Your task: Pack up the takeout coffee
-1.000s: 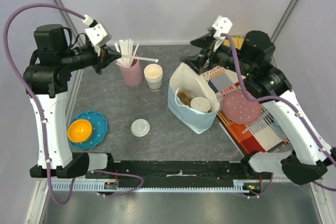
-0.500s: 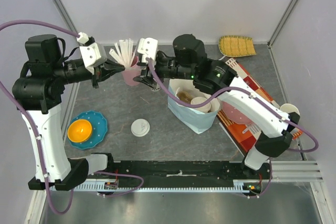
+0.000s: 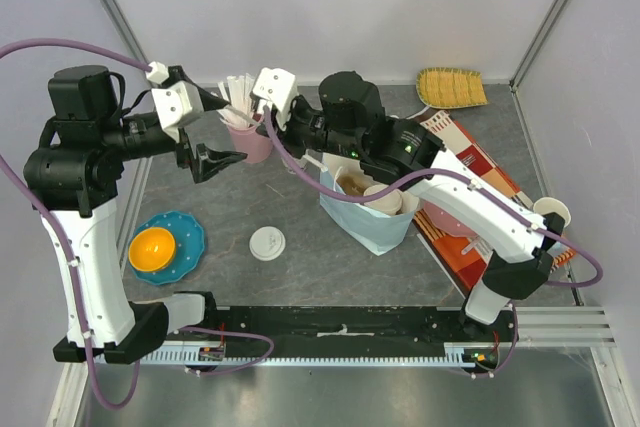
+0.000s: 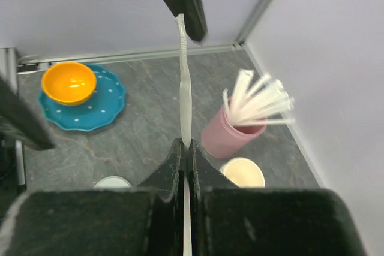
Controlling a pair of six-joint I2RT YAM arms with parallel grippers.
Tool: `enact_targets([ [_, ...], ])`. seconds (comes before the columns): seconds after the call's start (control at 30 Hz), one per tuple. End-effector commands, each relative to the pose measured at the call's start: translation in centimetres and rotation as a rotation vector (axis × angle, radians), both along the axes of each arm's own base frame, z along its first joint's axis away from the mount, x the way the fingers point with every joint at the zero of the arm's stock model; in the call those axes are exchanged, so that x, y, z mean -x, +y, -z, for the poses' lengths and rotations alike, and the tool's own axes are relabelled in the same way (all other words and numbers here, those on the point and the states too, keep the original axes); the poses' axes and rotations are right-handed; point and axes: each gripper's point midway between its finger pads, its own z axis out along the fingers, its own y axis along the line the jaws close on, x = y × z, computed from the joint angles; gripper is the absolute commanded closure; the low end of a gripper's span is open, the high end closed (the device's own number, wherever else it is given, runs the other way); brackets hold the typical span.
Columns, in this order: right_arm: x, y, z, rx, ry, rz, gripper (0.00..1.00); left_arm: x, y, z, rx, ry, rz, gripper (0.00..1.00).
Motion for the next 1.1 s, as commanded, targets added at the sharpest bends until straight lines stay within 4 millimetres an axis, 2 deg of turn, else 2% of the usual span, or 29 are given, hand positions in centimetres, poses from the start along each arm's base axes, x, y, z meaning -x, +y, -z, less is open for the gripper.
enact_targets([
  [0.0,-2.6,-4.0,-4.7,-0.195,-0.004,0.230,1.00,-0.8,-0.2,-1.9,0.070,0.002,-0.044,0.00],
  [0.1,-4.2,-7.1,-6.3,-0.343,0.068,0.354,1.00,-3.6,1.0,-2.5,0.109,0.027,-0.193,0.00],
  [0.17,-5.0,-9.4,-6.0,-0.397,0.100,0.430,1.00,-4.6,1.5,-2.4,0.118,0.035,-0.247,0.00],
  [0.2,-5.0,-9.9,-6.8,-0.448,0.088,0.438,1.00,-4.9,1.8,-2.3,0.114,0.035,-0.270,0.00],
  [0.23,-4.7,-10.8,-5.9,-0.466,0.107,0.456,1.00,-5.0,1.8,-2.2,0.115,0.038,-0.272,0.00],
  [0.3,-4.7,-11.9,-6.5,-0.532,0.098,0.487,1.00,-4.9,1.6,-1.9,0.117,0.050,-0.256,0.00],
  [0.4,-4.9,-13.3,-6.1,-0.553,0.089,0.536,1.00,-4.6,1.2,-1.8,0.125,0.062,-0.231,0.00],
  [0.47,-5.2,-13.9,-5.4,-0.569,0.090,0.559,1.00,-4.5,1.1,-1.8,0.127,0.063,-0.225,0.00],
  [0.57,-5.1,-13.9,-6.7,-0.638,0.074,0.525,1.00,-4.5,1.0,-1.8,0.129,0.066,-0.217,0.00],
  [0.67,-5.0,-12.6,-7.8,-0.659,0.059,0.468,1.00,-4.4,1.0,-1.7,0.128,0.067,-0.217,0.00],
  [0.87,-5.8,-10.7,-8.5,-0.695,0.042,0.424,1.00,-4.2,1.1,-1.3,0.120,0.064,-0.218,0.00],
  [0.9,-6.3,-10.6,-8.0,-0.677,0.047,0.446,1.00,-4.2,1.2,-1.3,0.120,0.060,-0.221,0.00],
  [0.93,-6.7,-11.1,-8.1,-0.673,0.041,0.480,1.00,-4.1,1.2,-1.3,0.117,0.055,-0.223,0.00],
  [1.0,-8.0,-12.9,-6.9,-0.631,0.015,0.606,1.00,-3.9,1.3,-1.2,0.110,0.050,-0.226,0.00],
  [1.07,-9.0,-14.4,-4.8,-0.597,0.024,0.694,1.00,-3.9,1.4,-0.9,0.101,0.051,-0.229,0.00],
])
